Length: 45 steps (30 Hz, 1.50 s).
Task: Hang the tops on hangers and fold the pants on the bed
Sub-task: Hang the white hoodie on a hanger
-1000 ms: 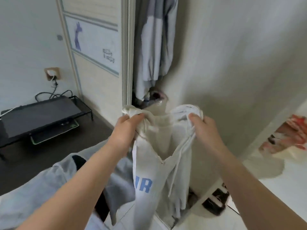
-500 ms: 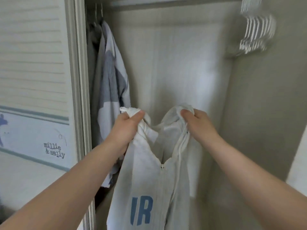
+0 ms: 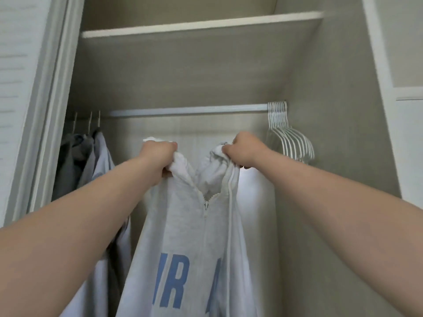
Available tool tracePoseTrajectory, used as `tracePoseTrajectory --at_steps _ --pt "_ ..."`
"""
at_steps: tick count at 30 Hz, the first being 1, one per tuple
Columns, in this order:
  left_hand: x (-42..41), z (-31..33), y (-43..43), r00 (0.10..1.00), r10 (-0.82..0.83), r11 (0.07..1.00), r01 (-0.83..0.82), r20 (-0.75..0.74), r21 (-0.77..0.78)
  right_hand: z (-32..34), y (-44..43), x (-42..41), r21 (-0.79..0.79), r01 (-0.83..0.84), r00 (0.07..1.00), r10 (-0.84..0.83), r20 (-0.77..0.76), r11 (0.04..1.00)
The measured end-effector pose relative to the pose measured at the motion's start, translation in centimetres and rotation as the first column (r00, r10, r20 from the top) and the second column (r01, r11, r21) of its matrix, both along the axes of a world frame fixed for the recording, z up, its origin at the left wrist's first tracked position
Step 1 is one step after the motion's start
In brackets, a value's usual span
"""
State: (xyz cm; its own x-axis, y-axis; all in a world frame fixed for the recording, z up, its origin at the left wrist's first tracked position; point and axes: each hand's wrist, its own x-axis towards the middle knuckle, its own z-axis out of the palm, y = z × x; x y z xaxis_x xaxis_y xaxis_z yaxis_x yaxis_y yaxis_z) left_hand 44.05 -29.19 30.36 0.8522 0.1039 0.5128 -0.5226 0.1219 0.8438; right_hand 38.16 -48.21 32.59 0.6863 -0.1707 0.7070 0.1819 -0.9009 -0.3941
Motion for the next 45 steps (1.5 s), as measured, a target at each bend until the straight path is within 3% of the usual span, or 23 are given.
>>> tracePoseTrajectory --at_steps 4,7,10,13,17,26,30,33,35,37,40,45 --pt "1.0 3.9 -1.9 0.999 -0.039 0.996 0.039 -0.011 0.075 3.1 -1.4 0.0 -0.305 0.328 0.944 -0.315 0.093 0.894" --pt "2.7 5.3 -3.2 1.000 -0.026 0.999 0.026 0.001 0.043 4.2 -3.3 0.7 -0.432 0.548 0.835 -0.492 0.245 0.716" --pt "4.1 5.4 -5.2 1.000 -0.021 1.000 0.021 -0.016 -0.021 5.2 -5.9 1.7 -0.456 0.736 0.665 -0.660 0.349 0.501" --pt "5.2 4.6 -7.2 0.999 -0.037 0.999 0.036 0.012 0.033 5.6 -8.0 2.3 -0.431 0.801 0.572 -0.744 0.345 0.416" --pt "6.4 3.8 -8.3 0.999 -0.046 0.998 0.046 -0.007 0.037 5.8 -9.8 2.7 -0.424 0.806 0.557 -0.772 0.305 0.414" --pt "7.5 3.6 -8.3 1.000 -0.013 0.998 0.013 -0.008 0.055 6.5 -10.7 3.1 -0.340 0.743 0.668 -0.672 0.321 0.576" --pt "7.1 3.7 -8.0 1.000 -0.029 0.998 0.029 0.003 0.060 6.7 -10.1 2.1 -0.243 0.639 0.763 -0.561 0.321 0.730" --pt "6.7 3.9 -7.5 0.999 -0.024 0.999 0.022 0.049 0.034 6.0 -9.0 1.3 -0.022 0.450 0.857 -0.425 0.291 0.893" --pt "6.2 3.9 -6.9 0.998 -0.008 1.000 0.006 0.070 0.020 5.4 -8.5 1.2 0.155 0.281 0.905 -0.316 0.286 0.947" --pt "5.4 3.9 -6.2 0.997 0.004 1.000 -0.004 0.073 0.008 4.8 -8.0 1.3 0.324 0.093 0.932 -0.197 0.304 0.941" --pt "3.9 4.1 -4.7 0.995 0.043 0.999 -0.041 0.094 -0.019 3.1 -6.7 0.8 0.513 -0.201 0.938 0.012 0.347 0.834" --pt "0.6 5.1 -1.0 0.979 0.114 0.991 -0.099 0.170 -0.092 1.0 -4.3 -2.1 0.562 -0.473 0.854 0.198 0.480 0.679"
